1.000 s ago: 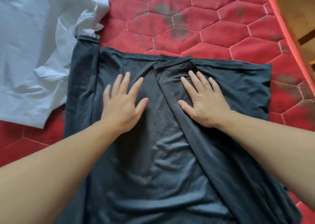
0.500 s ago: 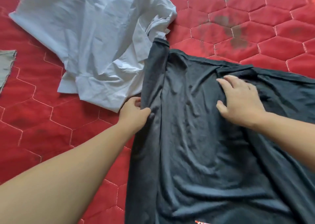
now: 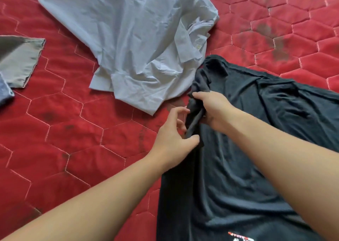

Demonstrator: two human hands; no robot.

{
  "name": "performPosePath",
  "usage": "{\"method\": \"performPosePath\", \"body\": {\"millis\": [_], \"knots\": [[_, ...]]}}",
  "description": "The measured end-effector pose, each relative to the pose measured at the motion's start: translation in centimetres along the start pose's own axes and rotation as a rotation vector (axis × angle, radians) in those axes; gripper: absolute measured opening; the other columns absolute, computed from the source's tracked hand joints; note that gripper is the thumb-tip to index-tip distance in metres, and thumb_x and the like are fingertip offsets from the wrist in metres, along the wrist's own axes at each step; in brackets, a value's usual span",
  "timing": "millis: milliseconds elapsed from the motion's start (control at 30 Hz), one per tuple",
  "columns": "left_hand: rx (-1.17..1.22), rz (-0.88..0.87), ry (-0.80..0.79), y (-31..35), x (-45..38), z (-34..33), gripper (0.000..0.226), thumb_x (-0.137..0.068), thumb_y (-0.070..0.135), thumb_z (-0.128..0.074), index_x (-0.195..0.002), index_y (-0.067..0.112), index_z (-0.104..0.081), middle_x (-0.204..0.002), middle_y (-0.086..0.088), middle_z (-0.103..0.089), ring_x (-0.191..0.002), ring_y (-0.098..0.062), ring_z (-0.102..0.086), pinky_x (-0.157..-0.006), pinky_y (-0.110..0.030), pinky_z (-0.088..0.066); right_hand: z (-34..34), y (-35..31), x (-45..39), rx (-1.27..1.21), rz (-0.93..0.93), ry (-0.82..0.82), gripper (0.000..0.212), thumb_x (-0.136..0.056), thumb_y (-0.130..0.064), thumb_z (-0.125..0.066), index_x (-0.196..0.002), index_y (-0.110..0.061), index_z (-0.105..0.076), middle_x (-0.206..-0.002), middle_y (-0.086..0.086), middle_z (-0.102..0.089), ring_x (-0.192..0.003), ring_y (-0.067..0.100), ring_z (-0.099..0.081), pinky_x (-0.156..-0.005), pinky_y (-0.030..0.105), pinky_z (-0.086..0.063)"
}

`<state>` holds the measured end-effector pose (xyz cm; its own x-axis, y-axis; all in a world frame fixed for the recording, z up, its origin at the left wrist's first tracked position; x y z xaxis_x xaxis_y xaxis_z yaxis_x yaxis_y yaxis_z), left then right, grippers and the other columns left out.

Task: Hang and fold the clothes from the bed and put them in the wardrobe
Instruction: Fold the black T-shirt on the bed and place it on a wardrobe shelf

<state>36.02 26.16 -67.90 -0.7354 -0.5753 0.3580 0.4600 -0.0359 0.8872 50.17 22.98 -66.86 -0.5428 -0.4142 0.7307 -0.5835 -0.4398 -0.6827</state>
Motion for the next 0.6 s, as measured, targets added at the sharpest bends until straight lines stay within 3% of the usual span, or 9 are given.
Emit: {"method": "performPosePath", "body": {"millis": [100, 133, 200, 300, 433, 500, 567, 600], "knots": [[0.361, 0.177, 0.079, 1.9, -0.7, -0.7, 0.040, -0.080, 0.045, -0.069, -0.115, 0.034, -0.053, -0.095, 0.007, -0.060, -0.057, -0.004, -0.052, -0.057, -0.022, -0.046, 2.9, -0.9, 2.5, -0.418, -0.097, -0.299, 0.038, -0.100, -0.027, -0.038, -0.093, -0.006, -0.069, -0.079, 0.011, -0.071, -0.071, 0.023, -0.070, -0.072, 0.031, -0.058], [0.438, 0.208, 0.056, 2.7, -1.1, -0.9, 0.027, -0.088, 0.045, -0.062, -0.109, 0.029, -0.062, -0.090, 0.008, -0.064, -0.052, -0.001, -0.053, -0.052, -0.017, -0.044, 4.0, -1.2, 3.4, -0.424, -0.089, -0.397, 0.043, -0.099, -0.031, -0.035, -0.102, -0.005, -0.070, -0.094, 0.014, -0.072, -0.084, 0.026, -0.070, -0.083, 0.035, -0.056], [0.452, 0.233, -0.066, 4.8, -1.9, -1.1, 0.032, -0.095, 0.049, -0.048, -0.090, 0.027, -0.071, -0.079, 0.013, -0.070, -0.057, 0.005, -0.058, -0.057, -0.014, -0.044, 5.8, -1.5, 5.0, -0.356, -0.039, -0.516, 0.048, -0.096, -0.035, -0.034, -0.120, -0.005, -0.063, -0.118, 0.016, -0.066, -0.109, 0.031, -0.063, -0.100, 0.042, -0.045], [0.462, 0.214, -0.263, 8.0, -2.8, -1.7, 0.036, -0.094, 0.050, -0.048, -0.083, 0.027, -0.074, -0.083, 0.013, -0.073, -0.074, 0.000, -0.066, -0.074, -0.025, -0.044, 8.0, -1.7, 6.8, -0.074, 0.127, -0.401, 0.040, -0.099, -0.024, -0.037, -0.129, -0.008, -0.058, -0.128, 0.013, -0.063, -0.119, 0.027, -0.059, -0.100, 0.041, -0.043], [0.467, 0.113, -0.273, 12.8, -3.5, -2.7, 0.012, -0.095, 0.019, -0.058, -0.098, 0.016, -0.070, -0.081, 0.003, -0.071, -0.067, -0.008, -0.065, -0.060, -0.019, -0.050, 10.4, -0.6, 9.5, 0.218, 0.284, -0.352, 0.023, -0.095, -0.006, -0.049, -0.103, -0.015, -0.068, -0.102, 0.000, -0.075, -0.093, 0.012, -0.069, -0.084, 0.031, -0.055], [0.385, 0.053, -0.287, 14.5, -3.4, -3.5, 0.019, -0.094, 0.011, -0.058, -0.112, 0.012, -0.064, -0.093, -0.004, -0.067, -0.076, -0.014, -0.062, -0.065, -0.021, -0.051, 12.1, -0.2, 10.4, 0.172, 0.281, -0.324, 0.021, -0.090, -0.026, -0.059, -0.107, -0.016, -0.068, -0.105, -0.001, -0.074, -0.094, 0.012, -0.069, -0.084, 0.030, -0.056], [0.321, 0.021, -0.337, 15.6, -2.9, -4.2, 0.020, -0.094, 0.009, -0.058, -0.114, 0.011, -0.062, -0.098, -0.008, -0.064, -0.081, -0.018, -0.059, -0.071, -0.025, -0.050, 13.6, -0.4, 10.6, -0.006, 0.218, -0.257, 0.048, -0.081, -0.046, -0.060, -0.118, -0.015, -0.065, -0.113, 0.003, -0.071, -0.100, 0.018, -0.067, -0.090, 0.037, -0.051], [0.301, 0.017, -0.349, 16.0, -2.5, -4.5, 0.018, -0.094, 0.009, -0.059, -0.111, 0.012, -0.062, -0.096, -0.007, -0.063, -0.081, -0.019, -0.058, -0.071, -0.025, -0.048, 14.2, -0.8, 10.8, -0.094, 0.224, -0.220, 0.047, -0.083, -0.047, -0.059, -0.118, -0.016, -0.064, -0.113, 0.004, -0.070, -0.098, 0.020, -0.066, -0.092, 0.039, -0.048]]}}
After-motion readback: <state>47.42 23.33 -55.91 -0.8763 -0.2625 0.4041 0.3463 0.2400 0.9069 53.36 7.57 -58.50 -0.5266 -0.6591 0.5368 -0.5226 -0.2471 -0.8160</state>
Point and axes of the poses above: each hand's wrist, its own x-axis away from the middle knuckle, its own z-axis out of the back of the hand, y = z × x, the point moved 1 cm from there along -x, towards the middle knuckle
